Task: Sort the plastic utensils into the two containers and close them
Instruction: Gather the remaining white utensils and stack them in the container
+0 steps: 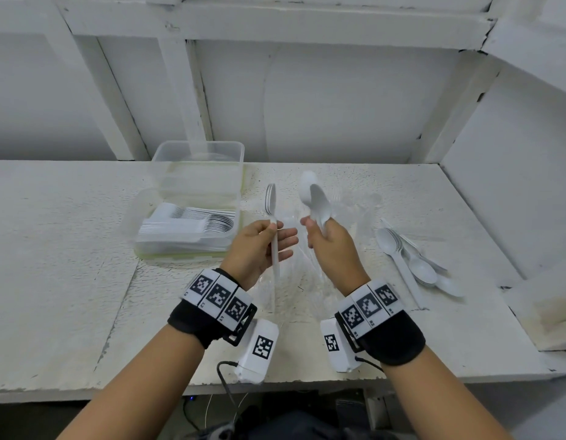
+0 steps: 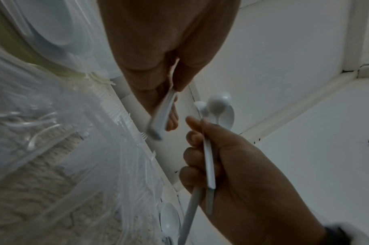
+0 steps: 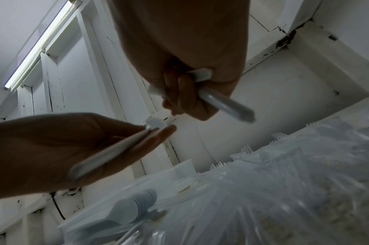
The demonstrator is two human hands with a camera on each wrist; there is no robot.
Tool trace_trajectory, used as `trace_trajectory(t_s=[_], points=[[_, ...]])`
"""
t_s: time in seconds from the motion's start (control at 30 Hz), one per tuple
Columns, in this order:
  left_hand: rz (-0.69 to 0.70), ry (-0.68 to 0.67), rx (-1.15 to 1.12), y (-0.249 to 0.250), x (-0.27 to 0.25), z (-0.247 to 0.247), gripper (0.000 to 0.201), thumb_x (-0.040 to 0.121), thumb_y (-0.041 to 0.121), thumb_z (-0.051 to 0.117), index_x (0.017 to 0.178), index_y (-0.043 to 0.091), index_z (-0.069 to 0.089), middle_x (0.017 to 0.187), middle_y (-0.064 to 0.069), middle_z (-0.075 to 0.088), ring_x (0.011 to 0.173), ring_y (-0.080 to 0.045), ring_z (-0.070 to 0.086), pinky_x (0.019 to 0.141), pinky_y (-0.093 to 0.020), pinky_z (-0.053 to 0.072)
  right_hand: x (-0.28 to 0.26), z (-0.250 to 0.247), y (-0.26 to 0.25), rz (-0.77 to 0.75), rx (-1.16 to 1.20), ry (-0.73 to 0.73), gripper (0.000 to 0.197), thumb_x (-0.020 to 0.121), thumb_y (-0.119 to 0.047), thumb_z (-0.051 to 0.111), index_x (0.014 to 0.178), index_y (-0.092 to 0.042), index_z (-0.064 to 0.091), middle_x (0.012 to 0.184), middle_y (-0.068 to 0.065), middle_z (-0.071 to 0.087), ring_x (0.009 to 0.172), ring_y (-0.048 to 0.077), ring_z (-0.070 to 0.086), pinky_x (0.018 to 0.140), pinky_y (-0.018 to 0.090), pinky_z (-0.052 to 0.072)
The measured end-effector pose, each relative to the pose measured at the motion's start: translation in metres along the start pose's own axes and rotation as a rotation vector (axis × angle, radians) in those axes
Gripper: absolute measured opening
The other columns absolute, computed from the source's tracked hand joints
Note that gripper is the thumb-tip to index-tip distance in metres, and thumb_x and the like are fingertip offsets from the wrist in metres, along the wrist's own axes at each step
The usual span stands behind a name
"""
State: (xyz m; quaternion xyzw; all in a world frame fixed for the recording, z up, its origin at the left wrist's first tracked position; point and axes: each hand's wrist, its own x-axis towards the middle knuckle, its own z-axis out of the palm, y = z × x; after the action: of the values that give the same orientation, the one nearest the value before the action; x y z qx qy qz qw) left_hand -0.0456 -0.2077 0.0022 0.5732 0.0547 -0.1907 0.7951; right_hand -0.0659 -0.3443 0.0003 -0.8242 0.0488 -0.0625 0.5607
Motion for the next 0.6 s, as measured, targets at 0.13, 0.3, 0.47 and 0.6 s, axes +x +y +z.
trace_trajectory(t_s=[0.13, 0.3, 0.47, 0.6], points=[[0.001, 0.003, -0.062, -0.002, 0.001, 0.007, 0.013, 0.099, 0.01, 0.041, 0.101, 0.002, 0.051, 0.092, -0.014, 0.066, 0.079, -0.019, 0.068, 0.071, -0.031, 0.059, -0.005, 0.01, 0.004, -0.05, -0.039, -0.048, 0.033, 0.097, -0.023, 0.045, 0.129, -0.029, 0.037, 0.083, -0.007, 0.059, 0.075, 0.009, 0.061, 0.069, 0.024, 0.05], [0.009, 0.015, -0.072, -0.004, 0.001, 0.009, 0.015, 0.097, 0.009, 0.044, 0.105, -0.001, 0.052, 0.085, -0.012, 0.065, 0.073, -0.017, 0.066, 0.061, -0.025, 0.057, -0.003, 0.011, 0.006, -0.114, -0.137, -0.003, 0.021, 0.095, -0.025, 0.051, 0.112, -0.013, 0.047, 0.078, -0.006, 0.059, 0.073, 0.012, 0.06, 0.061, 0.019, 0.046], [-0.004, 0.006, -0.037, -0.004, 0.001, 0.009, 0.021, 0.097, 0.01, 0.046, 0.112, -0.003, 0.052, 0.09, -0.015, 0.066, 0.07, -0.018, 0.068, 0.058, -0.025, 0.056, -0.006, 0.016, 0.005, -0.102, -0.05, 0.008, 0.022, 0.093, -0.028, 0.054, 0.112, -0.017, 0.058, 0.091, -0.007, 0.064, 0.085, 0.006, 0.062, 0.075, 0.016, 0.048], [-0.026, -0.02, -0.034, -0.004, 0.002, 0.007, 0.018, 0.097, 0.009, 0.044, 0.104, -0.001, 0.058, 0.087, -0.013, 0.066, 0.069, -0.015, 0.068, 0.059, -0.024, 0.056, -0.006, 0.018, 0.007, -0.033, 0.023, -0.024, 0.029, 0.095, -0.031, 0.05, 0.109, -0.01, 0.062, 0.102, 0.0, 0.063, 0.093, 0.01, 0.061, 0.081, 0.021, 0.05]])
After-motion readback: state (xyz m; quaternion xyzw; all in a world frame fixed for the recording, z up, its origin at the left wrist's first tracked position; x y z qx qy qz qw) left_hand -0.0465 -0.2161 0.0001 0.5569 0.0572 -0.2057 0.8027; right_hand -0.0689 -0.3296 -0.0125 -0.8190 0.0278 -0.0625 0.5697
